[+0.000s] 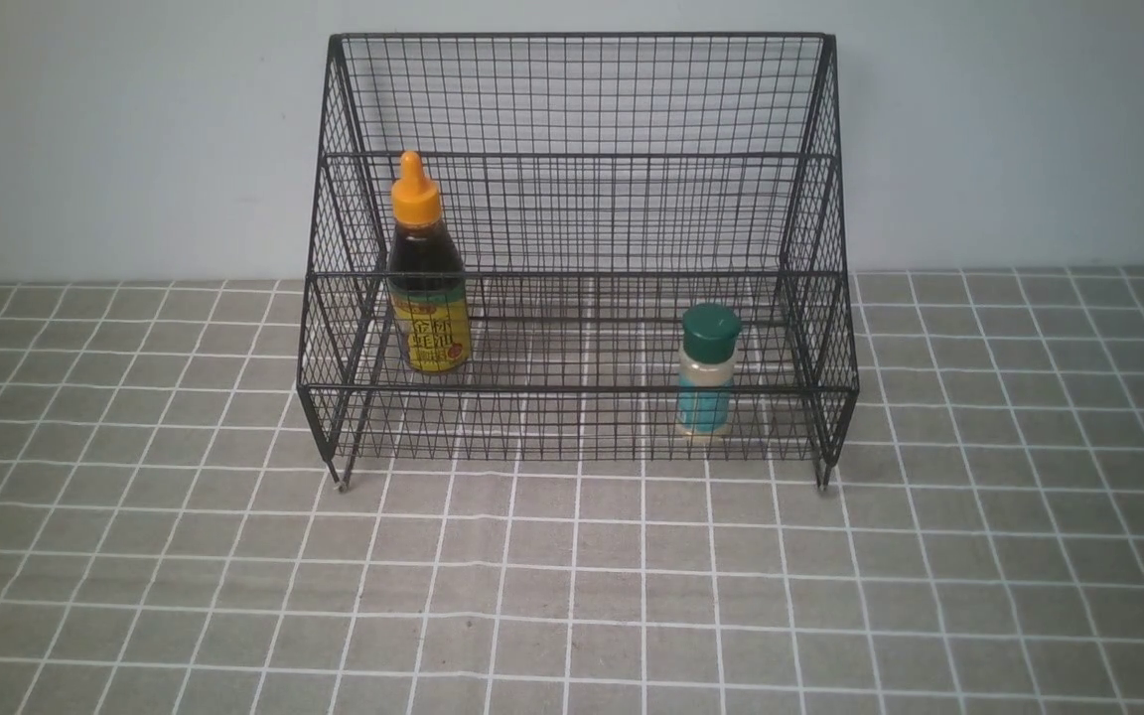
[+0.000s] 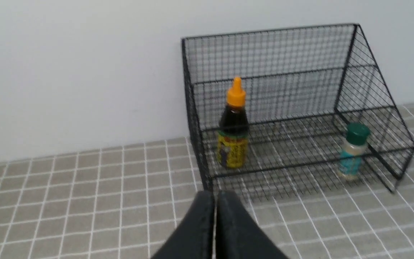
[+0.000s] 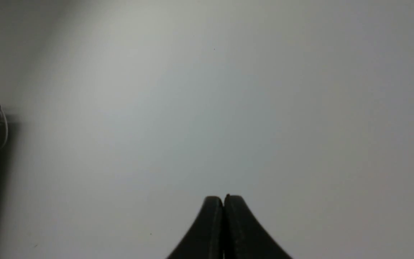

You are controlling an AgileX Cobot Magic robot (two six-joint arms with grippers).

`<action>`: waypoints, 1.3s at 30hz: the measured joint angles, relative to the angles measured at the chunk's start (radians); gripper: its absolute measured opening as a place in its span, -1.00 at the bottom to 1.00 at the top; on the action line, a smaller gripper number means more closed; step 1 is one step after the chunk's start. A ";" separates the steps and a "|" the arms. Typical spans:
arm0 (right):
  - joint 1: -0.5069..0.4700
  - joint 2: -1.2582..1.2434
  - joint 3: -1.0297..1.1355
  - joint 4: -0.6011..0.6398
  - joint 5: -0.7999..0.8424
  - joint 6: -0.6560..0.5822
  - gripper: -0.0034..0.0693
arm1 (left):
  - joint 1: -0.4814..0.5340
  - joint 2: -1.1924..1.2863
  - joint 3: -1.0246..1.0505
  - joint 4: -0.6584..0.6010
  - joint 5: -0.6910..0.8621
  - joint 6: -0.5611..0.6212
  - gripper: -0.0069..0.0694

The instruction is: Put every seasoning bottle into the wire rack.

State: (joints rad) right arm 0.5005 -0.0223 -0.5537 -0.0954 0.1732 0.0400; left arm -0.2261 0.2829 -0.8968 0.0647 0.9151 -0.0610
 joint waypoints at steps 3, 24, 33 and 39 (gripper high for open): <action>0.000 0.000 0.000 0.000 0.000 0.000 -0.93 | 0.096 -0.132 0.239 0.002 -0.165 0.036 -0.84; 0.000 0.000 0.000 0.000 0.005 0.000 -0.93 | 0.209 -0.295 0.920 -0.050 -0.528 0.080 -0.84; 0.000 0.000 0.000 0.000 0.005 0.000 -0.93 | 0.210 -0.295 0.922 -0.053 -0.535 0.080 -0.84; 0.000 0.000 0.000 0.000 0.006 0.000 -0.93 | 0.210 -0.295 0.922 -0.053 -0.535 0.080 -0.84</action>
State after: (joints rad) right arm 0.5005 -0.0223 -0.5537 -0.0954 0.1792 0.0400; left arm -0.0159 -0.0119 0.0252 0.0116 0.3800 0.0188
